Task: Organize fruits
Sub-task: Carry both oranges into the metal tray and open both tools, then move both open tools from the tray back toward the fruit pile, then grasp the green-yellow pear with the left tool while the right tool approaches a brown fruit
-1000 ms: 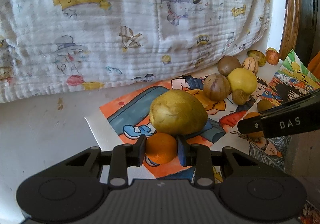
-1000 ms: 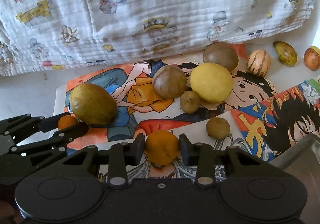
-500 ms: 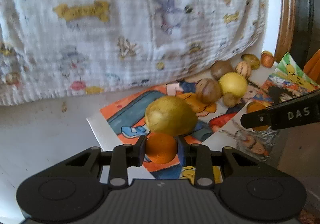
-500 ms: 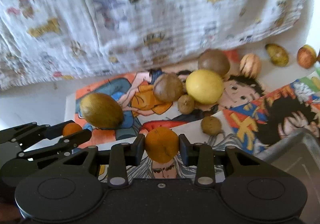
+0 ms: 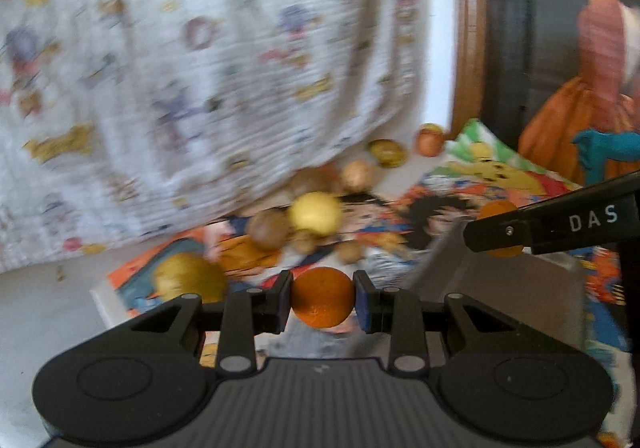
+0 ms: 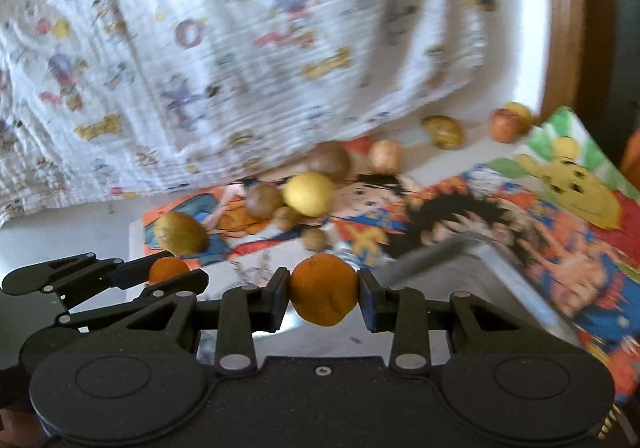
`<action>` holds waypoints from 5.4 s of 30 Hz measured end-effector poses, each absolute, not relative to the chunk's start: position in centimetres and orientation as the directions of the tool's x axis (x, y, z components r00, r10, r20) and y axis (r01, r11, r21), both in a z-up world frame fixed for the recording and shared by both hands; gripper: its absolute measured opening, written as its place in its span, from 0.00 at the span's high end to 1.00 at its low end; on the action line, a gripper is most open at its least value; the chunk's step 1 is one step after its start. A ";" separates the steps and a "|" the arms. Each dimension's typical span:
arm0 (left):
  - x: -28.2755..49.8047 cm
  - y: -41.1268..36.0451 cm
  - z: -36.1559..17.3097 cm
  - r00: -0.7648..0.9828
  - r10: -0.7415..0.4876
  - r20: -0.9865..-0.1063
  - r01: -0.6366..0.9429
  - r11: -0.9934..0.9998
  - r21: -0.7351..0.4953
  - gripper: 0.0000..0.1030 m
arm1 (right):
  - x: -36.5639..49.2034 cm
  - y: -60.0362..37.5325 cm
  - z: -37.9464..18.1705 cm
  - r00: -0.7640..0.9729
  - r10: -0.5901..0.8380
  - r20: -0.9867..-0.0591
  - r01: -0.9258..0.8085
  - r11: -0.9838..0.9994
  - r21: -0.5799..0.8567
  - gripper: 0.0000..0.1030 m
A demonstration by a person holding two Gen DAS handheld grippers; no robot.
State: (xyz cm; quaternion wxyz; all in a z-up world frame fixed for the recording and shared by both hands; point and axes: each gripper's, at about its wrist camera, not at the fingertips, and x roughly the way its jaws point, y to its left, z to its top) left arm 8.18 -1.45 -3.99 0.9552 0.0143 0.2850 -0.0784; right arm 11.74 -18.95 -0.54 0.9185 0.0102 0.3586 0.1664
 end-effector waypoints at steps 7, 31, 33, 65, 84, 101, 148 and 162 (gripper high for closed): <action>6.5 -6.4 -4.0 0.807 -0.204 -0.554 0.246 0.969 0.002 0.66 | 8.4 -24.5 -1.0 0.713 0.251 -0.655 -0.209 0.967 0.142 0.63; 8.2 -8.7 -8.8 0.727 -0.163 -0.667 0.247 0.968 0.032 0.66 | 10.2 -25.4 -8.9 0.616 0.238 -0.751 -0.204 0.969 0.140 0.63; 8.4 -8.8 -9.0 0.724 -0.162 -0.671 0.249 0.968 0.036 0.66 | 10.2 -25.4 -9.2 0.613 0.233 -0.755 -0.206 0.970 0.133 0.63; 7.9 -8.3 -8.3 0.744 -0.147 -0.651 0.240 0.969 0.055 0.35 | 9.5 -25.7 -6.8 0.664 0.252 -0.703 -0.177 0.968 0.180 0.37; 6.0 -4.5 -4.1 0.810 -0.143 -0.568 0.154 0.988 -0.028 0.01 | 5.9 -25.0 -0.3 0.818 0.266 -0.510 -0.164 0.958 0.237 0.01; 0.6 1.9 -0.9 0.873 -0.017 -0.488 0.013 1.000 -0.012 0.00 | 2.1 -20.6 3.7 0.780 0.435 -0.449 -0.307 0.892 0.331 0.01; 10.6 8.9 -5.8 0.856 0.017 -0.516 -0.044 0.998 -0.042 0.00 | 11.6 -15.6 0.4 0.708 0.382 -0.594 -0.290 0.924 0.249 0.00; 15.3 9.1 -8.8 0.833 -0.004 -0.553 -0.030 0.998 -0.052 0.00 | 15.4 -14.4 -2.2 0.672 0.372 -0.640 -0.291 0.928 0.234 0.00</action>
